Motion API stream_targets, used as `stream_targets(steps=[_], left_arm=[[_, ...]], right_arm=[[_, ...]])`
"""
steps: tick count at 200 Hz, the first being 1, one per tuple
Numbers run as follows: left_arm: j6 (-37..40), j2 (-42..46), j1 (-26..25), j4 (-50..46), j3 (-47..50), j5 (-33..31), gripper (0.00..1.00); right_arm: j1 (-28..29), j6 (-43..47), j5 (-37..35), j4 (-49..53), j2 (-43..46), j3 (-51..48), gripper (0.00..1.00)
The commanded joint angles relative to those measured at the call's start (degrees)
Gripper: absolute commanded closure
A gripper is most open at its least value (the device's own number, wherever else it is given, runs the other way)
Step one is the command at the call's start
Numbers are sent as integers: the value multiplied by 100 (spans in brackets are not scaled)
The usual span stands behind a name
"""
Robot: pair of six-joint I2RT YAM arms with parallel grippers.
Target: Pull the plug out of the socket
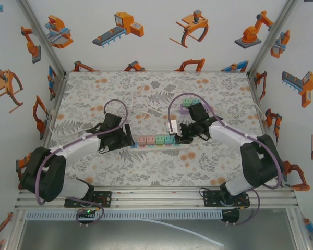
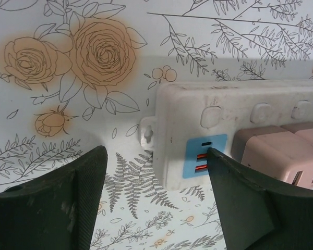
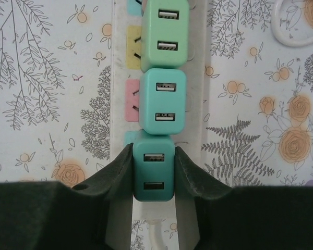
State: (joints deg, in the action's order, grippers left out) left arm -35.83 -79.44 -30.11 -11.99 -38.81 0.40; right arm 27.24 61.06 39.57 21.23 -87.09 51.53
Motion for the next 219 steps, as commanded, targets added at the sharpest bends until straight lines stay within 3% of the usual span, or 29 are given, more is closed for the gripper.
stream_targets(steps=[1,27,172,203,219], left_arm=[[-93,-338,-115,-317,-17,-357,30],[-281,-510,-163,-436,-61,-605,35],[-223,-757,-514,-1130,-383,-1540,36],[-351,-841,-531,-1213,-404,-1737,36],[-380,-855,-540,-1242,-418,-1781,36]], right_arm=[[70,74,416,348,8,363,75],[69,63,428,417,17,398,76],[-8,-306,402,365,-91,648,80],[181,-159,-423,274,24,515,83],[194,-190,-408,-38,215,272,83]])
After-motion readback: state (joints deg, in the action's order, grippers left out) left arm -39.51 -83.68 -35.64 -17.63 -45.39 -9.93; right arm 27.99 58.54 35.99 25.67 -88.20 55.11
